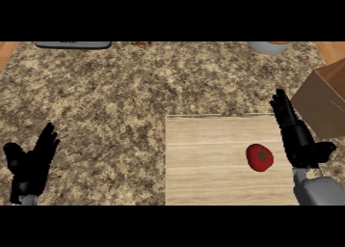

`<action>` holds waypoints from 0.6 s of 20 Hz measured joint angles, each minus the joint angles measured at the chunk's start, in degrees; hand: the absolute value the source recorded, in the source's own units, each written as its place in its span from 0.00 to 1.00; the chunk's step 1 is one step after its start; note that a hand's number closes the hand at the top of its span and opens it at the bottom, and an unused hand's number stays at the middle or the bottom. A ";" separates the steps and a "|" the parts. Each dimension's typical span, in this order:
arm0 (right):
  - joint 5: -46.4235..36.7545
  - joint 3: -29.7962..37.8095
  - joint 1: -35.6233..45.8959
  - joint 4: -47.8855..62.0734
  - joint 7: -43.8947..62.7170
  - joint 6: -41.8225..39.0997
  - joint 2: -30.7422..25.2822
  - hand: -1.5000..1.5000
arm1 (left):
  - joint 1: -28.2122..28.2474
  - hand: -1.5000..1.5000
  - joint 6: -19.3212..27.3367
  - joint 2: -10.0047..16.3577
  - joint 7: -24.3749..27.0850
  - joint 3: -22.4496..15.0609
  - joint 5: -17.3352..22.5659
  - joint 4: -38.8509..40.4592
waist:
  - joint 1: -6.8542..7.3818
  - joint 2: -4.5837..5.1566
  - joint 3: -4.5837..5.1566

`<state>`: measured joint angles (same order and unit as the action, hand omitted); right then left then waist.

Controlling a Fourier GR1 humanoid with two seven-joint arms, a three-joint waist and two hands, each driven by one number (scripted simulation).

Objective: Pick the tomato from the tray and place it in the cardboard box

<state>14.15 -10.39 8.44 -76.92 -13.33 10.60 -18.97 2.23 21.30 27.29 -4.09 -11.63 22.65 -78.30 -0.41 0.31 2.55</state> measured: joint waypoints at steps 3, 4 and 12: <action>1.95 0.64 2.08 -0.98 1.76 -5.66 -3.34 0.00 | -2.17 0.50 -1.53 -0.14 0.00 0.69 0.82 -0.76 | 0.17 -0.16 -1.35; 3.39 0.87 2.84 -1.54 2.48 -8.83 -4.85 0.00 | -2.68 0.50 -2.44 0.04 0.56 1.11 1.24 -1.24 | 0.27 -0.22 -1.61; 6.04 9.62 1.56 -4.41 -10.89 -17.16 -12.17 0.00 | -4.79 0.50 -8.46 1.74 -0.33 3.41 5.84 -8.24 | -0.16 -0.60 -2.49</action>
<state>20.19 -0.78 10.00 -81.33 -24.22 -6.55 -31.14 -2.56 12.85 29.03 -4.42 -8.22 28.48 -86.54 -0.56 -0.29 0.06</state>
